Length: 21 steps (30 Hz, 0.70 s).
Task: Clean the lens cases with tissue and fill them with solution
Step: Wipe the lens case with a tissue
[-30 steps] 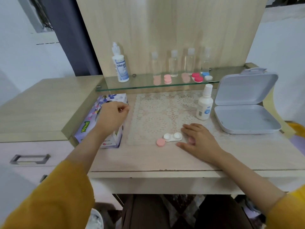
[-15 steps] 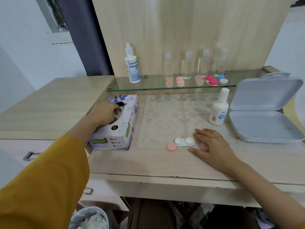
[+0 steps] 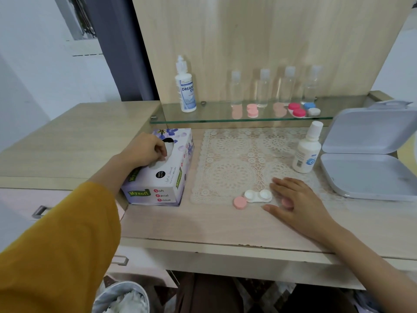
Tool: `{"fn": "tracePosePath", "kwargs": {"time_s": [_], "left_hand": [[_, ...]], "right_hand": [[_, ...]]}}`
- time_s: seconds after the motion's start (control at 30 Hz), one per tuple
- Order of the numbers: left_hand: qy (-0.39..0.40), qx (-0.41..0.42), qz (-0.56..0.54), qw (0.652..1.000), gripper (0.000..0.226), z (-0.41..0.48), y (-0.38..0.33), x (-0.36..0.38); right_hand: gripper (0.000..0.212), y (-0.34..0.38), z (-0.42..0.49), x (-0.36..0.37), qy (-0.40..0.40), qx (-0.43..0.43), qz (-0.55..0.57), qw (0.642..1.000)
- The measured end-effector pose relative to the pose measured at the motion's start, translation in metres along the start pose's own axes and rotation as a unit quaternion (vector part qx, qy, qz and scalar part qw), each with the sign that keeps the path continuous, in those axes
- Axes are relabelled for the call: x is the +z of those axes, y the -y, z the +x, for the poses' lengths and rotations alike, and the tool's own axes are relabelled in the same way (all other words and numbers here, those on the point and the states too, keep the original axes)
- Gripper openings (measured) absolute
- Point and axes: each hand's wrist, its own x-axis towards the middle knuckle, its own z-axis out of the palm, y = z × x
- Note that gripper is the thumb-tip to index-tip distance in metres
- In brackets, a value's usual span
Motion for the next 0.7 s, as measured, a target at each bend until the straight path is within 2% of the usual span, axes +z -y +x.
{"fn": "tracePosePath", "kwargs": {"time_s": [0.2, 0.37, 0.47, 0.57, 0.7], "left_hand": [[-0.024, 0.008, -0.026, 0.999, 0.008, -0.001, -0.002, -0.001], [-0.100, -0.008, -0.096, 0.990, 0.007, -0.002, -0.010, -0.009], [-0.077, -0.010, -0.128, 0.989, 0.009, -0.002, -0.015, -0.012], [-0.051, -0.020, -0.137, 0.989, 0.021, -0.002, -0.017, -0.010], [-0.090, -0.056, -0.139, 0.985, 0.023, -0.004, -0.023, -0.010]], "right_hand": [[0.089, 0.000, 0.001, 0.001, 0.002, 0.002, 0.004, 1.000], [0.091, -0.001, 0.001, 0.002, 0.002, 0.003, 0.005, 1.000], [0.092, 0.000, 0.001, 0.001, 0.002, 0.001, 0.006, 1.000], [0.093, 0.000, 0.002, 0.001, 0.005, 0.002, 0.006, 1.000], [0.095, 0.000, 0.000, 0.000, 0.008, 0.001, 0.006, 1.000]]}}
